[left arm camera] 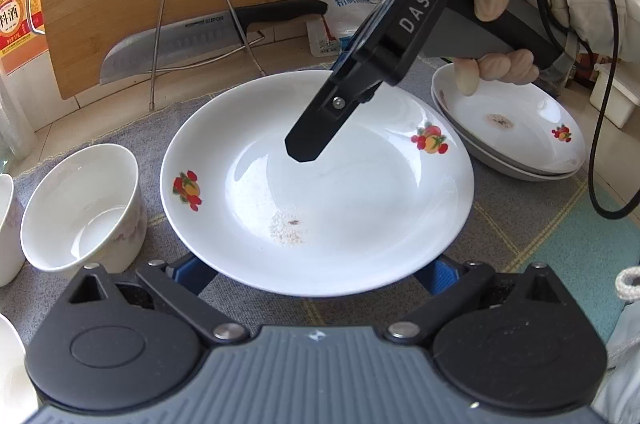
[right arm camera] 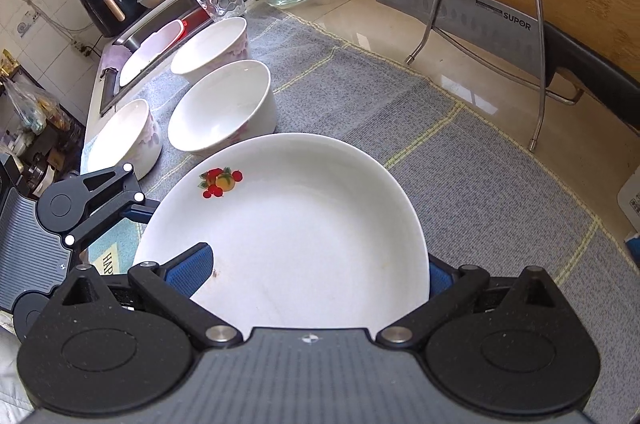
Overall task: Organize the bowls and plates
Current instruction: 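Carry the flowered plate with the right gripper toward the plate stack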
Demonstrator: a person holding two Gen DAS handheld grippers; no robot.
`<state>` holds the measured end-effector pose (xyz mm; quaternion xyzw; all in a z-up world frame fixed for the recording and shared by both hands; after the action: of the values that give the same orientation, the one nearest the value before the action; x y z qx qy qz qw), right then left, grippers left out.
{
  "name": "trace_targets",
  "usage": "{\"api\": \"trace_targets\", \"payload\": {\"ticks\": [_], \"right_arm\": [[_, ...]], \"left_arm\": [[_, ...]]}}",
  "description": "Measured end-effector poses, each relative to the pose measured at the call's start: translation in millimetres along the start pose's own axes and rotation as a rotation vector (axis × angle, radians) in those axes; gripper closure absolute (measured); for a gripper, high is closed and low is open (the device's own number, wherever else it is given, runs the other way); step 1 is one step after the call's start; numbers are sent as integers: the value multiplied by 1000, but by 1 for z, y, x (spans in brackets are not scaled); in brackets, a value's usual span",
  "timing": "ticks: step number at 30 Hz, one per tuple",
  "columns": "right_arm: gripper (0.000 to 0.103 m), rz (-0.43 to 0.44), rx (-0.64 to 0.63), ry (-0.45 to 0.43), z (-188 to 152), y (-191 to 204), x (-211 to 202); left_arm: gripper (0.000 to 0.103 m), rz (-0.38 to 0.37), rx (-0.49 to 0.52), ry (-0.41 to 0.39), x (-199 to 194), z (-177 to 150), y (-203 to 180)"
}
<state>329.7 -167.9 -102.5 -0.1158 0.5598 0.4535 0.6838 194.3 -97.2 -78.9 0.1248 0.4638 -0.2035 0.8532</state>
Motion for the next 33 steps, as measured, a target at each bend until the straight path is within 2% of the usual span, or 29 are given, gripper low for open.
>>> {"api": "trace_targets", "payload": {"ticks": [15,23,33], "right_arm": [[0,-71,101,-82,-58,22,-44],[0,-135,196,-135,-104,20,-75],[0,-199,313,-174,-156,2,-102]], "left_arm": [[2,-84,159,-15,-36,5,-38],[2,-159,259,-27,-31,7,-64],[2,-253,349,-18,-14,23,-98]]}}
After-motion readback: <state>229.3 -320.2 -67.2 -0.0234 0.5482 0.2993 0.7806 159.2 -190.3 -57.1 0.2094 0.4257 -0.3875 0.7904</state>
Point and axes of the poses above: each gripper's, at about its wrist camera, not at the fingertips, and x roughly the way its jaws point, y to its left, z to its top, the point moved 5 cm from there along x, roughly the way its jaws point, and after that the axes turned 8 degrees about y, right-handed, at the moved point
